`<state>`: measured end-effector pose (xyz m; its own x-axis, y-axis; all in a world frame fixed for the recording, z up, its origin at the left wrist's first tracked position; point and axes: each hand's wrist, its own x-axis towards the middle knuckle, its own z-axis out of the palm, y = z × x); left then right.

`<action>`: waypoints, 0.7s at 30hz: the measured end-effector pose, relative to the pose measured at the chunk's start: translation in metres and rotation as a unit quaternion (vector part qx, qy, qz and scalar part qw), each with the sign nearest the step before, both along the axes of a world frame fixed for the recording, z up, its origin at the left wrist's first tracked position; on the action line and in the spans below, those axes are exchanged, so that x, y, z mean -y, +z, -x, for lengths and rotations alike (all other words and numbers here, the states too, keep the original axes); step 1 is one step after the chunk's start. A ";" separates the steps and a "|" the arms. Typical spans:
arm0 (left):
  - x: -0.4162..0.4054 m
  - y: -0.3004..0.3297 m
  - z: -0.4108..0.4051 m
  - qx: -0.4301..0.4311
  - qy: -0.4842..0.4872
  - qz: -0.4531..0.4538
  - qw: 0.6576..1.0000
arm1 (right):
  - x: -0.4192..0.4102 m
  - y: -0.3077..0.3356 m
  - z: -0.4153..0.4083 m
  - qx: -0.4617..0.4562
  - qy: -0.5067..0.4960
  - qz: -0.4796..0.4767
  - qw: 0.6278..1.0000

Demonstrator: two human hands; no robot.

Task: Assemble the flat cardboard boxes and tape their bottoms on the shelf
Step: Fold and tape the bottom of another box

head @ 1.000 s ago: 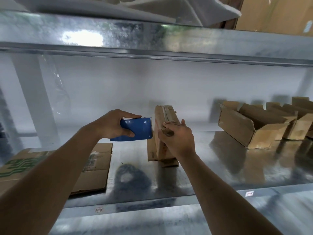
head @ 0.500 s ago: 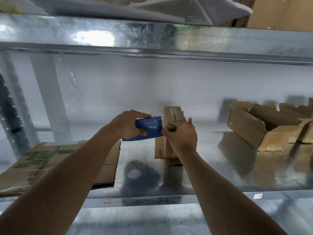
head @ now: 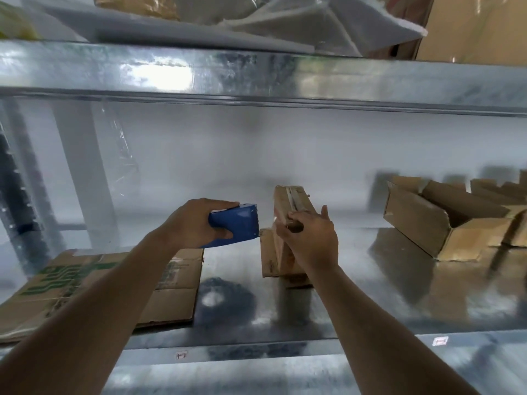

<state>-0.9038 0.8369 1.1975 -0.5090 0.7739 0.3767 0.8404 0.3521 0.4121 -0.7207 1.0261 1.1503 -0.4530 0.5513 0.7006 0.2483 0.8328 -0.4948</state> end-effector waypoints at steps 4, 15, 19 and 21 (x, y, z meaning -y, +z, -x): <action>-0.012 0.005 -0.008 -0.019 0.030 0.010 0.999 | 0.004 -0.001 0.001 -0.030 -0.017 0.006 0.999; -0.046 -0.001 -0.069 -0.153 0.165 0.096 0.970 | 0.011 -0.004 0.027 -0.009 -0.100 -0.018 0.995; -0.069 -0.007 -0.098 -0.188 0.229 0.124 0.947 | 0.011 -0.011 0.042 0.016 -0.107 -0.078 0.991; -0.075 -0.011 -0.097 -0.177 0.245 0.121 0.946 | 0.015 -0.011 0.044 0.024 -0.115 -0.101 0.988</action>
<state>-0.8067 0.9116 1.1861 -0.7033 0.5637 0.4332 0.6228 0.7823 -0.0068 -0.7646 1.0113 1.1390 -0.3672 0.4943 0.7879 0.4618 0.8322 -0.3068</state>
